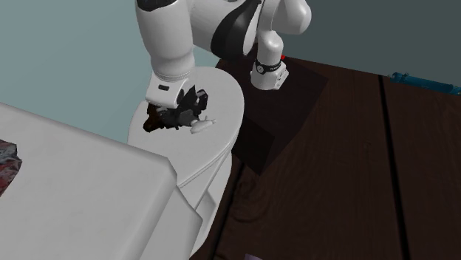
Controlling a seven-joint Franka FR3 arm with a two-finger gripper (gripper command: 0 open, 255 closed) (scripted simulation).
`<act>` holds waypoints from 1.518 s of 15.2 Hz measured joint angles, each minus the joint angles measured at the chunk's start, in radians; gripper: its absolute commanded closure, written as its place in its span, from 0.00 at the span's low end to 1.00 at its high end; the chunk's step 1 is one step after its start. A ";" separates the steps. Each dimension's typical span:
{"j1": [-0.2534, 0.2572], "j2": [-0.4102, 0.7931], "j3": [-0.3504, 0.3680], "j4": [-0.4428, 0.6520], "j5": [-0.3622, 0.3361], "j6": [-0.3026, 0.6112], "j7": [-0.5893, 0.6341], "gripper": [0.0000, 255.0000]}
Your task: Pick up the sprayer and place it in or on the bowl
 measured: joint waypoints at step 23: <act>-0.153 0.050 -0.160 -0.089 0.026 0.157 -0.323 1.00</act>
